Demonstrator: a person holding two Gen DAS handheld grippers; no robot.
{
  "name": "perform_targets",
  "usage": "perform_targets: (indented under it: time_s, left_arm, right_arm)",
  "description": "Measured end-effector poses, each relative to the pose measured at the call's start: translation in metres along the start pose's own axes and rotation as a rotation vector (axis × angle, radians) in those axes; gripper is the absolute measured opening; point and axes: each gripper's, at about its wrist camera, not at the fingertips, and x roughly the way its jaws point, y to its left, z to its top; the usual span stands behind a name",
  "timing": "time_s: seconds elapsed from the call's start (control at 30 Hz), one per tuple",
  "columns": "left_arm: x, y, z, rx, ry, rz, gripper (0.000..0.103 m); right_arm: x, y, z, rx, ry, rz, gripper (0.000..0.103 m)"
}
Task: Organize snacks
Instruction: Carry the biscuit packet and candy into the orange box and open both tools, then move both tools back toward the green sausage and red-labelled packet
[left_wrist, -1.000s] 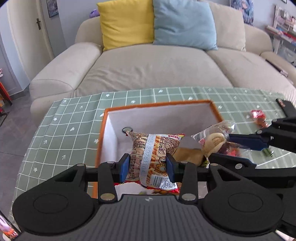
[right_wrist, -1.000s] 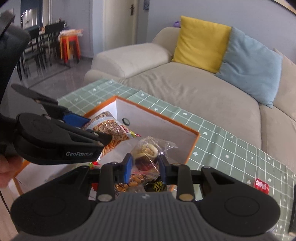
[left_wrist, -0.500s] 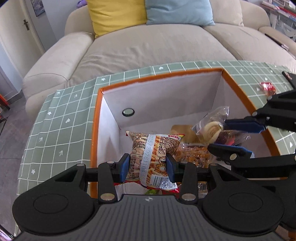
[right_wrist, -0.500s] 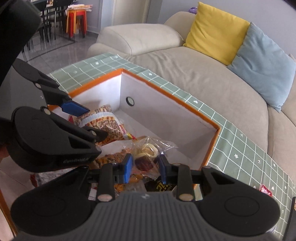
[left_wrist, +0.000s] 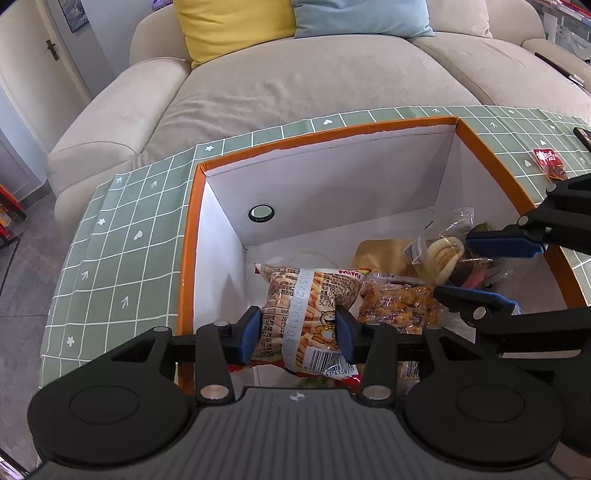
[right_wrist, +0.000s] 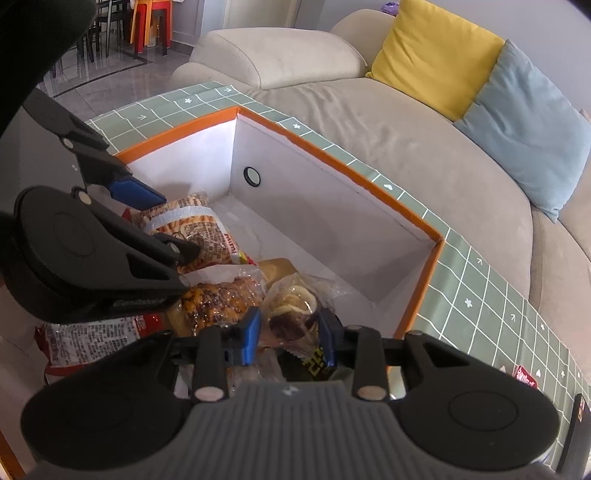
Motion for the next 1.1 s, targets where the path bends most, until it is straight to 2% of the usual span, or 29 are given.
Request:
perform_targets:
  time_s: [0.03, 0.1, 0.13, 0.3, 0.37, 0.6, 0.83, 1.1]
  left_arm:
    - [-0.001, 0.001, 0.0, -0.005, 0.0, -0.001, 0.058]
    - [-0.003, 0.002, 0.0, -0.02, -0.005, -0.009, 0.07]
    - [-0.005, 0.003, -0.001, -0.027, -0.011, -0.012, 0.07]
    - [-0.016, 0.005, -0.001, -0.042, -0.038, -0.007, 0.082]
    - [-0.021, 0.004, -0.001, -0.048, -0.052, -0.005, 0.082]
    - [-0.044, -0.002, -0.003, -0.082, -0.094, 0.0, 0.083]
    - [-0.074, -0.016, -0.007, -0.131, -0.149, 0.008, 0.084]
    - [-0.108, -0.056, -0.016, -0.135, -0.228, -0.011, 0.084]
  right_arm:
    - [-0.001, 0.0, 0.0, 0.004, -0.002, -0.002, 0.037]
    - [-0.002, 0.0, 0.0, 0.01, -0.01, -0.005, 0.042]
    - [-0.003, -0.001, 0.0, 0.014, -0.012, -0.003, 0.047]
    - [-0.011, -0.002, -0.001, 0.015, -0.031, -0.007, 0.056]
    - [-0.018, -0.004, -0.002, 0.026, -0.052, -0.001, 0.061]
    - [-0.044, -0.007, -0.009, 0.038, -0.115, -0.019, 0.065]
    - [-0.081, -0.02, -0.029, 0.118, -0.184, -0.04, 0.076]
    - [-0.126, -0.039, -0.07, 0.245, -0.234, -0.097, 0.077]
